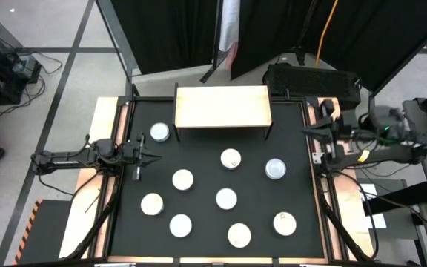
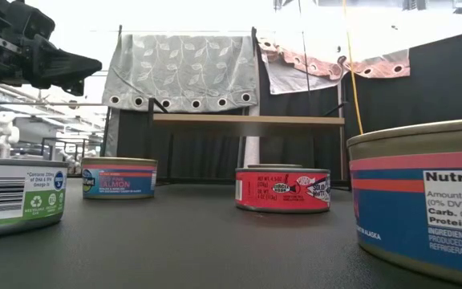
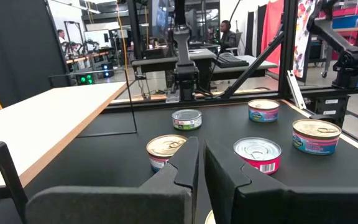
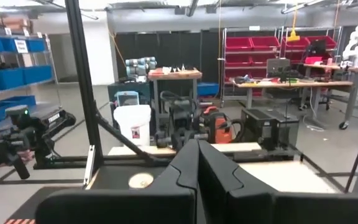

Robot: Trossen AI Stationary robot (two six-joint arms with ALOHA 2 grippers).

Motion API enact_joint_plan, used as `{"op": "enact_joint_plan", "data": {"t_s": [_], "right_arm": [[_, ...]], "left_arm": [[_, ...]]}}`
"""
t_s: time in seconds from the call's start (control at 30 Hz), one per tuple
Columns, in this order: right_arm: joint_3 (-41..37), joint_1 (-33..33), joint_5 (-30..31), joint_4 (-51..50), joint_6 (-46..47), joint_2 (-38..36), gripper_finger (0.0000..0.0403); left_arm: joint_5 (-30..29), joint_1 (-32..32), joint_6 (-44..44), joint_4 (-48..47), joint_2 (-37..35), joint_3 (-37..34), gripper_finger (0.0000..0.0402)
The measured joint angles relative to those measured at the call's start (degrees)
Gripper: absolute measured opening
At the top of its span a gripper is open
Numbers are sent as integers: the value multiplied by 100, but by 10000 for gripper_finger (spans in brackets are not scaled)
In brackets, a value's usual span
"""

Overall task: Stack canned seafood by type on shelf
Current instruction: Put the blue pink tuna can on the shelf

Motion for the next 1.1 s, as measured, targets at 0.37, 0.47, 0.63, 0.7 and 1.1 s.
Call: {"op": "enact_joint_plan", "data": {"t_s": [0.37,0.47,0.63,0.7,1.1], "right_arm": [[448,63,-491,-215,-412,1233,0],[-271,130,-450,300,-196,1149,0],[-1652,381,-465,1290,240,631,0],[-2071,441,-464,1656,408,429,0],[-2512,496,-318,2131,676,-22,0]], "left_arm": [[0,-2,0,-1,1,-1,29],[0,0,0,1,1,1,29],[0,-2,0,-1,1,1,29],[0,-2,0,1,1,1,29],[2,-2,0,19,0,0,29]]}}
